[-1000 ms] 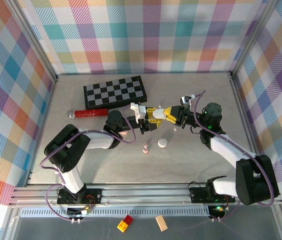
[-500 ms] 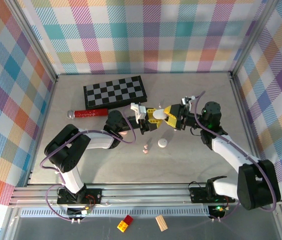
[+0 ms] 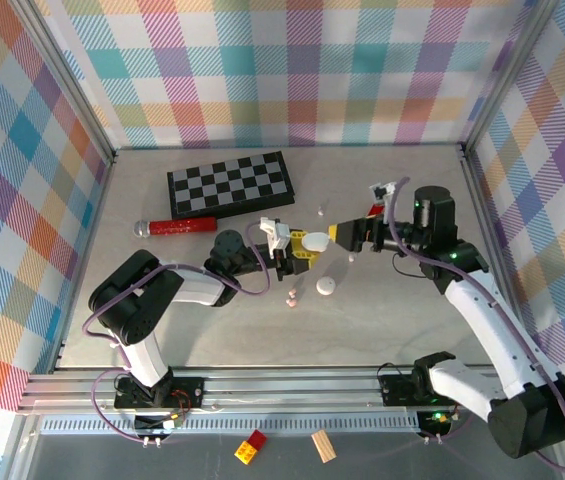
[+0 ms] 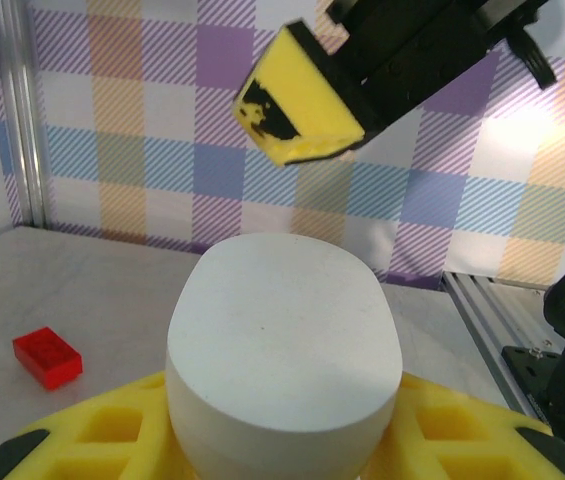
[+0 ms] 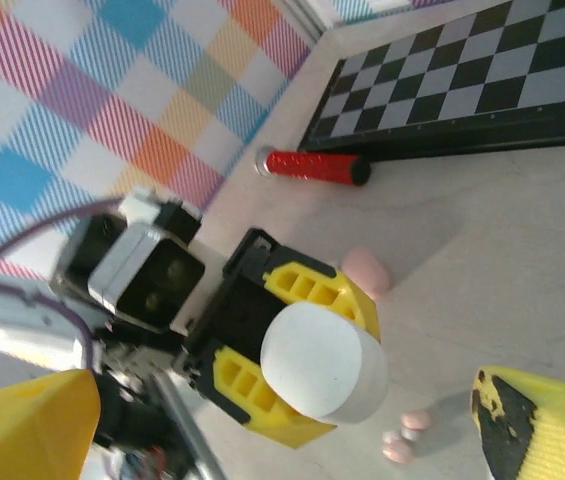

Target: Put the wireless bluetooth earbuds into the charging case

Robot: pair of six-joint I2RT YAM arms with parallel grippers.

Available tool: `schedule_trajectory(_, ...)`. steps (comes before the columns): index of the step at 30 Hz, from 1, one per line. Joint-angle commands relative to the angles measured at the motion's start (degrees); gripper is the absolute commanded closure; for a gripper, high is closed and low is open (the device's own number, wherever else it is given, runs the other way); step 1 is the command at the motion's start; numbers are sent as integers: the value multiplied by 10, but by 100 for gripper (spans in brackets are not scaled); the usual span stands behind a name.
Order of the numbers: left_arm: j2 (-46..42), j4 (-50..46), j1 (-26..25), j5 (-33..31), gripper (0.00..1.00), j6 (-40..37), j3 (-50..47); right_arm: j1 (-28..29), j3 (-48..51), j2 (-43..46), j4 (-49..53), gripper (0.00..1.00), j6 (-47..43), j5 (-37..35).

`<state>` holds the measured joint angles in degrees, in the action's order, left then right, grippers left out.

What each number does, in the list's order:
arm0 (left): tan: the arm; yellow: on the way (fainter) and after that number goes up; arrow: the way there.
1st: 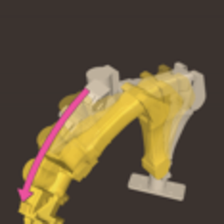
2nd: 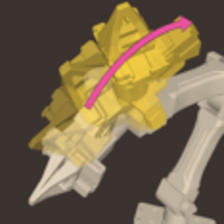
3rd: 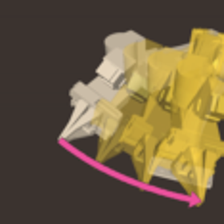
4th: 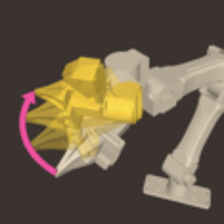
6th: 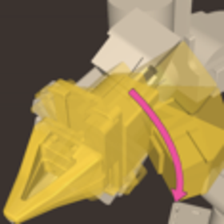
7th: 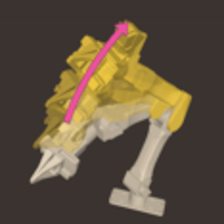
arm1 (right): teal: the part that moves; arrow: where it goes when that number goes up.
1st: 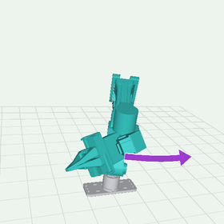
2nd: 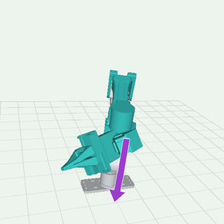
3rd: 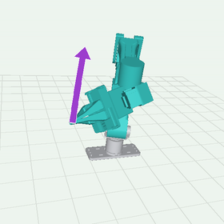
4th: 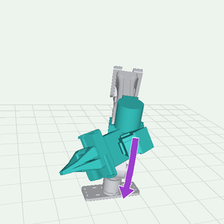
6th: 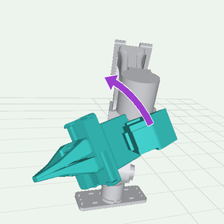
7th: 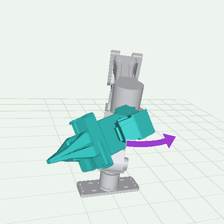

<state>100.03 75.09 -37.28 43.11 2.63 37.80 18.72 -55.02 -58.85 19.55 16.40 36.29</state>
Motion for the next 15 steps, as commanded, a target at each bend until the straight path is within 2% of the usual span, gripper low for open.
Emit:
schedule_trajectory(1, -9, 21, 8, 30, 62, 17, -9, 46, -24, -10, 109, 2, -212, -62)
schedule_trajectory(2, -12, 21, 8, 34, 62, 25, -11, 61, -25, -12, 114, 1, -255, -81)
schedule_trajectory(5, -27, 19, 10, 38, 62, 26, -25, 80, -30, -26, 110, 0, -304, -92)
schedule_trajectory(11, -42, 18, 12, 71, 62, 52, -29, 91, -54, -73, 102, 0, -326, -79)
schedule_trajectory(15, -48, 17, 12, 85, 62, 70, -27, 97, -61, -96, 100, 1, -338, -97)
